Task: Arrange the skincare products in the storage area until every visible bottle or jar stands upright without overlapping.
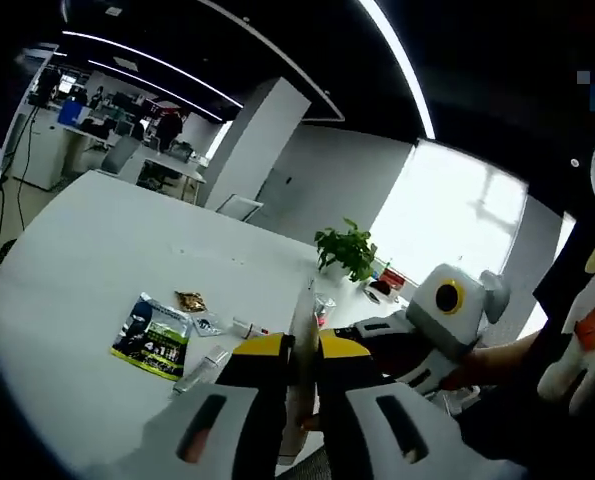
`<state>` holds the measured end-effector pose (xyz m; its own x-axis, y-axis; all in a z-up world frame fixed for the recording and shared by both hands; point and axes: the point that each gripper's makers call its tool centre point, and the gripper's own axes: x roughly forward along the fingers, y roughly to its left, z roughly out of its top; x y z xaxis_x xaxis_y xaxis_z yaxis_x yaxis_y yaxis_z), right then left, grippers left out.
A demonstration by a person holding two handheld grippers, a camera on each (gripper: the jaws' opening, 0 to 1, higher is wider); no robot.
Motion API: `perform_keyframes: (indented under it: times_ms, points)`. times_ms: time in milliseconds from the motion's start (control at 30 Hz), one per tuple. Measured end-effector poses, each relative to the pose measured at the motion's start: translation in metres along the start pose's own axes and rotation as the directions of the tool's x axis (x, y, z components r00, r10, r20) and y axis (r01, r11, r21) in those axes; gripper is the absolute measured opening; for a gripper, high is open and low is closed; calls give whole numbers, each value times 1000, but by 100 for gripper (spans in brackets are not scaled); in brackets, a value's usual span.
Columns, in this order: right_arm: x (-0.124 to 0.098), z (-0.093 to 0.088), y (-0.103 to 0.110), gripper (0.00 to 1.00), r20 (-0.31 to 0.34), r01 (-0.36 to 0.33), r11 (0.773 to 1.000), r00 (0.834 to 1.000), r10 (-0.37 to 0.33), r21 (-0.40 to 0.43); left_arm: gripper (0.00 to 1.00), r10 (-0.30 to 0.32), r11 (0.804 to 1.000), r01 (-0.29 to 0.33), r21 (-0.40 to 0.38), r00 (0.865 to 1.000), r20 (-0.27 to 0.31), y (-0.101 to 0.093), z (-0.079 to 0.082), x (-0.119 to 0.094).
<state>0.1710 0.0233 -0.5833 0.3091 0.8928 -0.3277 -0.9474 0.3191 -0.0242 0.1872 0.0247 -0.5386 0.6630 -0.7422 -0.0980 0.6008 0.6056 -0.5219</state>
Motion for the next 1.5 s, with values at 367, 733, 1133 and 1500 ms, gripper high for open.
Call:
perform_keyframes:
  times_ms: [367, 733, 1133, 1500]
  points:
    - [-17, 27, 6, 30, 145, -273, 951, 957, 252, 147, 3, -202, 974, 207, 89, 977, -65, -31, 16, 2]
    - [-20, 24, 12, 24, 104, -331, 938, 941, 321, 101, 3, -289, 942, 308, 136, 947, -139, -47, 12, 9]
    - [-13, -8, 14, 17, -45, -299, 954, 954, 298, -32, 6, -293, 892, 365, 266, 916, -276, -44, -21, 14]
    - [0, -60, 11, 17, -173, -271, 962, 950, 261, -37, 9, -242, 896, 350, 272, 900, -361, -24, -65, 21]
